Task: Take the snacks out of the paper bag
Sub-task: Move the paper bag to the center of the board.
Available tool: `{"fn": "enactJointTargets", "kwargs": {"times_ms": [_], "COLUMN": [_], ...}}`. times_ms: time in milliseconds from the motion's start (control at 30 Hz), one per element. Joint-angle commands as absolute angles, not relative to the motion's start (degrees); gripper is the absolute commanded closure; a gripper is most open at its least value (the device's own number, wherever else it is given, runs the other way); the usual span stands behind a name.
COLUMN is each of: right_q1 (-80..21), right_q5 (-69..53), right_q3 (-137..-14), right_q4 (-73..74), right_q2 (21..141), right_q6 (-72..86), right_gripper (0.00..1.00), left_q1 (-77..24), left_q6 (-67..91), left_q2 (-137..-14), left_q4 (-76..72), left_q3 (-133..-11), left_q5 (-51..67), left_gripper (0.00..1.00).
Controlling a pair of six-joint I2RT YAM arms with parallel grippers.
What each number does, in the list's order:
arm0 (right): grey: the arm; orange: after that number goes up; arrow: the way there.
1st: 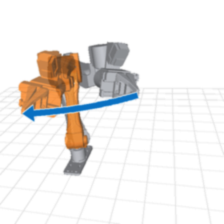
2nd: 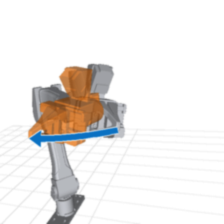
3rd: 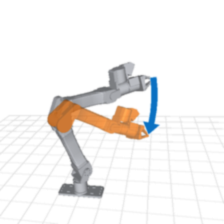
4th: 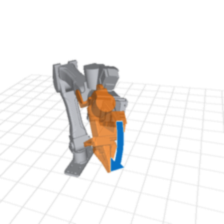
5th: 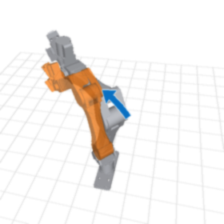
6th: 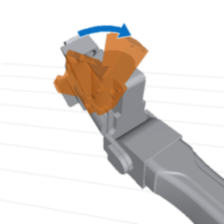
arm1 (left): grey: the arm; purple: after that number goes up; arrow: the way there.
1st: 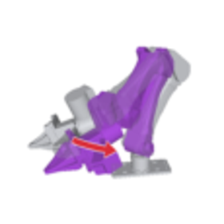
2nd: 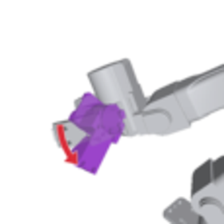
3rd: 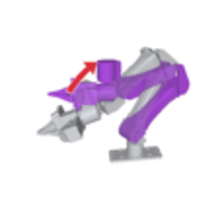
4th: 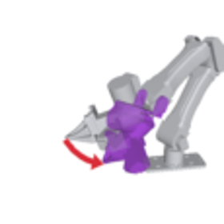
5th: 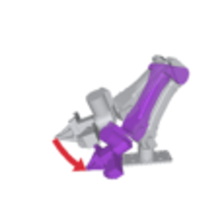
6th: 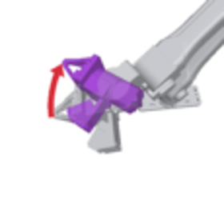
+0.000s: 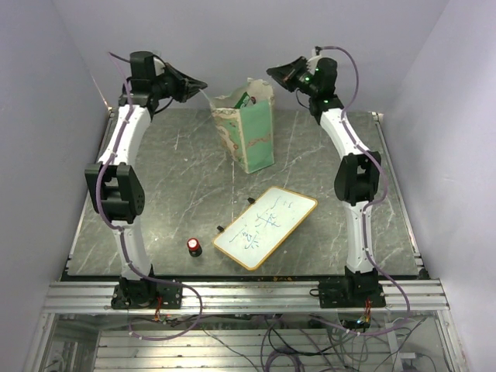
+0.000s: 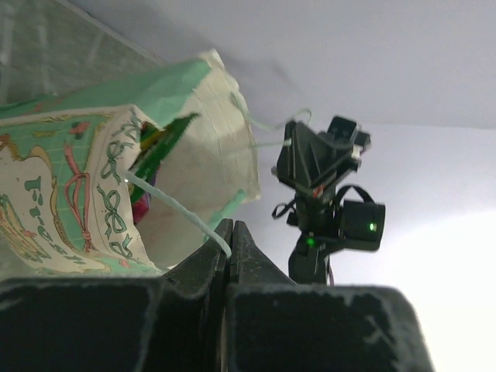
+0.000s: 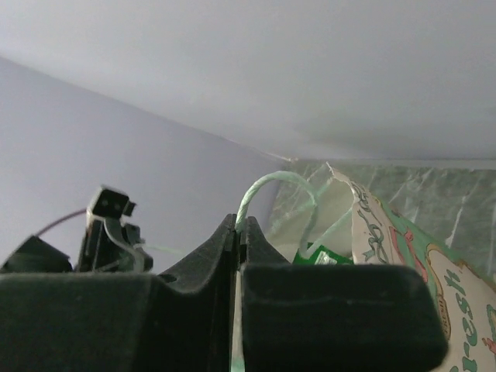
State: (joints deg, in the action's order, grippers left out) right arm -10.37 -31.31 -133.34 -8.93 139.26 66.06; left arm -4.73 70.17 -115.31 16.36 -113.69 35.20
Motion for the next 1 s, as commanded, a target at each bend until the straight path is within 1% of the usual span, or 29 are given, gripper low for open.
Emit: {"fn": "enactJointTargets", "kwargs": {"times_ms": [0,67,233,333,433,533,700,867,967], "right_q1": [-17.41,-20.89,-27.82,-31.31,-32.84,-33.67,-34.72,-35.65,-35.64], "right_q5": [-30.27,-29.9,-31.24,-32.12,-32.48,-32.43,-32.74,-32.54,-32.45], "right_q3": [-130.47,-130.29,-131.76,-132.9,-129.99,-129.05,-123.11,-115.12,-112.29], "right_q4": [-8.52,-8.4,-11.04,-10.5,-11.2,-9.63,-9.65,-7.89,-4.99], "right_q2": [133.72,133.39,136.06,137.83,137.15,136.44,134.17,129.16,126.11], "right_q6": [58.92,57.34,59.81,59.46,59.05,56.87,56.09,51.72,48.15], "right_gripper": [1.0,1.0,1.0,1.0,1.0,1.0,1.0,1.0,1.0], "left_q1": [3.73,7.39,15.83,17.99,17.96,18.01,17.55,13.55,9.82], "left_q6": [65.71,63.74,60.73,60.24,60.91,60.61,58.25,58.64,60.48], "left_q2": [-112.51,-111.82,-111.15,-111.97,-113.07,-111.97,-111.78,-110.91,-109.76], "left_q4": [18.84,22.12,26.0,25.72,24.71,23.33,26.31,25.45,22.92], "left_q3": [-120.44,-122.33,-127.86,-130.77,-130.11,-125.92,-123.7,-121.58,-117.4], "left_q5": [36.3,36.13,37.24,38.69,40.53,40.98,40.56,40.31,40.72], "left_gripper": [0.93,0.93,0.93,0.93,0.93,0.93,0.93,0.93,0.93]}}
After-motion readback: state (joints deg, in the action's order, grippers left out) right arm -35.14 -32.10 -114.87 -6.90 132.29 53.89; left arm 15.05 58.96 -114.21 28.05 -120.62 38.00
